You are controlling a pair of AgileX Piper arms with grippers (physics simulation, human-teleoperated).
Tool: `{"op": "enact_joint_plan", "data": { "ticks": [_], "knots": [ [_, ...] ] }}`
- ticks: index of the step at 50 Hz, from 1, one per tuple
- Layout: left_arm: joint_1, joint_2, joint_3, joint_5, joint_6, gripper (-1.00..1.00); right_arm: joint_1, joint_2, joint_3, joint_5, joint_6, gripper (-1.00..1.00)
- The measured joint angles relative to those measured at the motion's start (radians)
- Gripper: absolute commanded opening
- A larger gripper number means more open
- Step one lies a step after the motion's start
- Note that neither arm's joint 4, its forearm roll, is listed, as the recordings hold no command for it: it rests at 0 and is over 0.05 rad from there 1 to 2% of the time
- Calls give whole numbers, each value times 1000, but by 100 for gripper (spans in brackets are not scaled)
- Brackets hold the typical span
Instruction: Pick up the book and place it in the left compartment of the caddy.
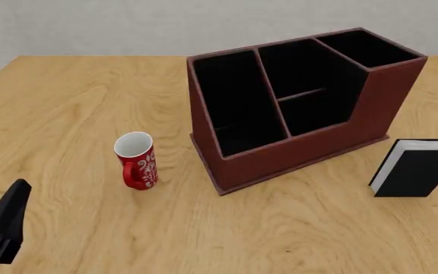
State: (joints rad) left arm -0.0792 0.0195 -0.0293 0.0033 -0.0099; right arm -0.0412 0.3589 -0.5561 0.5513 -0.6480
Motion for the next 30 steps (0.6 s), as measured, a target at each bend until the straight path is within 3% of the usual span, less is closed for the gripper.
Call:
{"op": "enact_joint_plan", "data": {
  "ticks": [18,30],
  "knots": [
    [-8,-11,-5,10,-5,100,-33,100,-116,210,-305,100],
    [-5,-13,-8,13,-8,100,-44,163,-149,264,-486,100]
  ]
}}
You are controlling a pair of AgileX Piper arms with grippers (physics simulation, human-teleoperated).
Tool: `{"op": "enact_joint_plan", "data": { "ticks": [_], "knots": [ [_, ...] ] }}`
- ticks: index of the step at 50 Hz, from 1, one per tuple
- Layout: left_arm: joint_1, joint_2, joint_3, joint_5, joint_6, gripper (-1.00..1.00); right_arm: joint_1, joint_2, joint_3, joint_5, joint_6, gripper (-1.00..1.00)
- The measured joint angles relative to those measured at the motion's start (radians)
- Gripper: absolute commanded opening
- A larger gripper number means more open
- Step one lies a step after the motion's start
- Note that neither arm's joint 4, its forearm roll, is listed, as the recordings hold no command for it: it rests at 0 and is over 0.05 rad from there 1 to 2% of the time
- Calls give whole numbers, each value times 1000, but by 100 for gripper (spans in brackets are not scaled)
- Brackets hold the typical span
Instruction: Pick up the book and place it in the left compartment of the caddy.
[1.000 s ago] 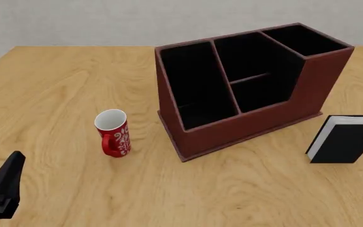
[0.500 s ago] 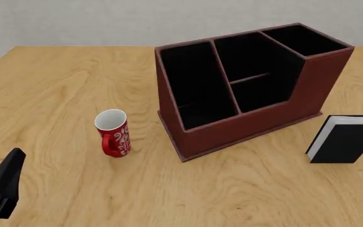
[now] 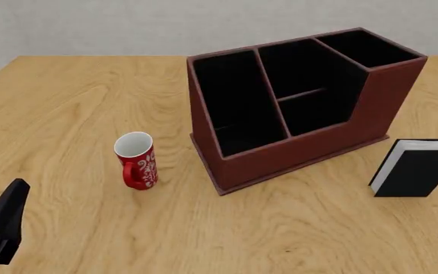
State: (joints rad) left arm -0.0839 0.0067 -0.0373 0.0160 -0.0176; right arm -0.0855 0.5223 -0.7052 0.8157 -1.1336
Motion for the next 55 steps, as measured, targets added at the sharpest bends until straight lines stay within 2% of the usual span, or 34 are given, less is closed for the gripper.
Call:
{"op": "enact_joint_plan", "data": {
  "ticks": [14,28,37,55],
  "knots": [
    [7,-1,-2,2,-1,100,4,67,23,-64,-161,100],
    [11,-1,-3,4,1,100,4,109,78,-131,-286,100],
    [14,0,-4,7,2,100,-16,166,109,-178,-341,100],
    [18,41,3,-30,17,100,-80,320,116,-299,-409,100]
  ]
}}
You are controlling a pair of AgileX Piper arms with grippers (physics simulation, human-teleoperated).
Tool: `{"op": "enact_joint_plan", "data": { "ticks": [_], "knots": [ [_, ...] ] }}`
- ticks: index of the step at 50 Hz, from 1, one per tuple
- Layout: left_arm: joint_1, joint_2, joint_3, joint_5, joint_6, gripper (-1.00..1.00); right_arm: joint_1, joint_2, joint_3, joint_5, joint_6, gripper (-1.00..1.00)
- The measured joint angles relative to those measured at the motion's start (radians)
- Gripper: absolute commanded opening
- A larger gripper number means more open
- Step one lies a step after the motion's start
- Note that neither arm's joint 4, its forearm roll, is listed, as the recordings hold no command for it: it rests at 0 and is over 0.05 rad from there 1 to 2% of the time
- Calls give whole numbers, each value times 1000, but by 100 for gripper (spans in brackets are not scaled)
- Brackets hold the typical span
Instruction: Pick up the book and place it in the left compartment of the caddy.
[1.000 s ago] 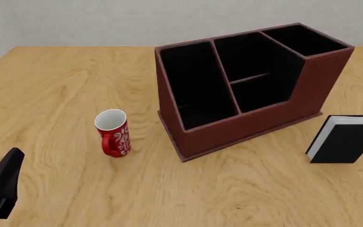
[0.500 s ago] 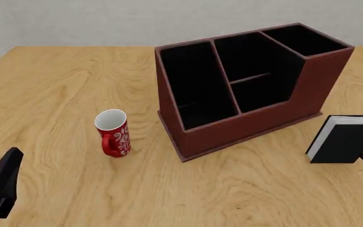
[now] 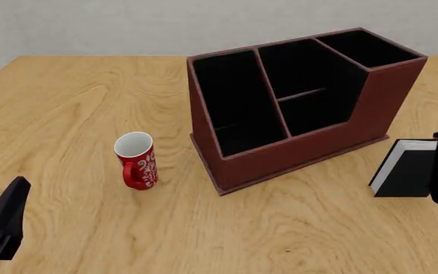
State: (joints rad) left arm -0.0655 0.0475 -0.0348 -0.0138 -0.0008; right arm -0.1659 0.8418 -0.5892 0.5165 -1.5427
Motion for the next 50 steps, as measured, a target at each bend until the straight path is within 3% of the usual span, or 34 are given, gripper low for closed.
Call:
{"op": "enact_joint_plan", "data": {
  "ticks": [26,50],
  "knots": [
    [3,90,11,-85,17,100,-89,188,-21,-125,-65,100],
    [13,131,26,-130,16,100,-157,311,-79,-172,-139,100]
  ]
}}
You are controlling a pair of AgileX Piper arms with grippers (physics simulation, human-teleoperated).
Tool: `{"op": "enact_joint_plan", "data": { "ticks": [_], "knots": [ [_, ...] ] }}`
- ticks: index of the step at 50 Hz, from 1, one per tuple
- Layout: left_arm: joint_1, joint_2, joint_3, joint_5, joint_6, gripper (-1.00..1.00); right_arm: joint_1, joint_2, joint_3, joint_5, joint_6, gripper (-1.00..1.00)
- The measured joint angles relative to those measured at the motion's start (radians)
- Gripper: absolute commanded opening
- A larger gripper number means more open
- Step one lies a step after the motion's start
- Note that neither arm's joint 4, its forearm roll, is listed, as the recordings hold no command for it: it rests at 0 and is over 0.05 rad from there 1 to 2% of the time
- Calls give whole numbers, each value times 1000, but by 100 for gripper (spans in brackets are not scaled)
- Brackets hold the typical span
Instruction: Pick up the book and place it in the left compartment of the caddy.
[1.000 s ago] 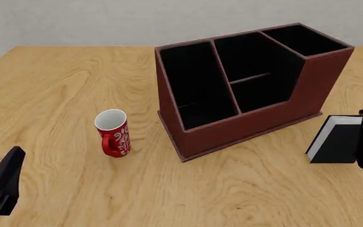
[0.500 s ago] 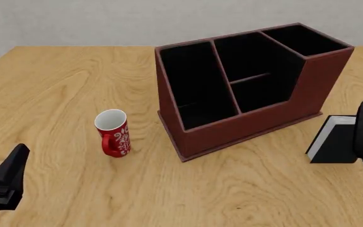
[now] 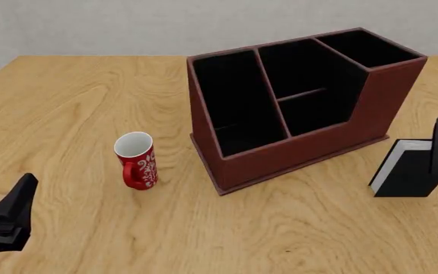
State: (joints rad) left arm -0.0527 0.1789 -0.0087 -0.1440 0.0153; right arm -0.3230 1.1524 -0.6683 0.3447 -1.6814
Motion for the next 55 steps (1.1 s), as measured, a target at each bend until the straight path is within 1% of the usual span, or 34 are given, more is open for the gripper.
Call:
{"op": "enact_joint_plan", "data": {
  "ticks": [19,33,34,45,55],
  "knots": [
    [11,48,7,-41,-1,100,-11,114,-18,-66,-23,100],
    [15,53,8,-42,-2,100,-11,138,-17,-87,-32,100],
    [15,53,8,-42,-2,100,-11,138,-16,-87,-32,-100],
    [15,46,8,-34,-4,100,-18,115,1,-79,-58,-100],
    [13,38,8,-26,-5,100,-18,79,7,-46,-49,-100]
  ]
}}
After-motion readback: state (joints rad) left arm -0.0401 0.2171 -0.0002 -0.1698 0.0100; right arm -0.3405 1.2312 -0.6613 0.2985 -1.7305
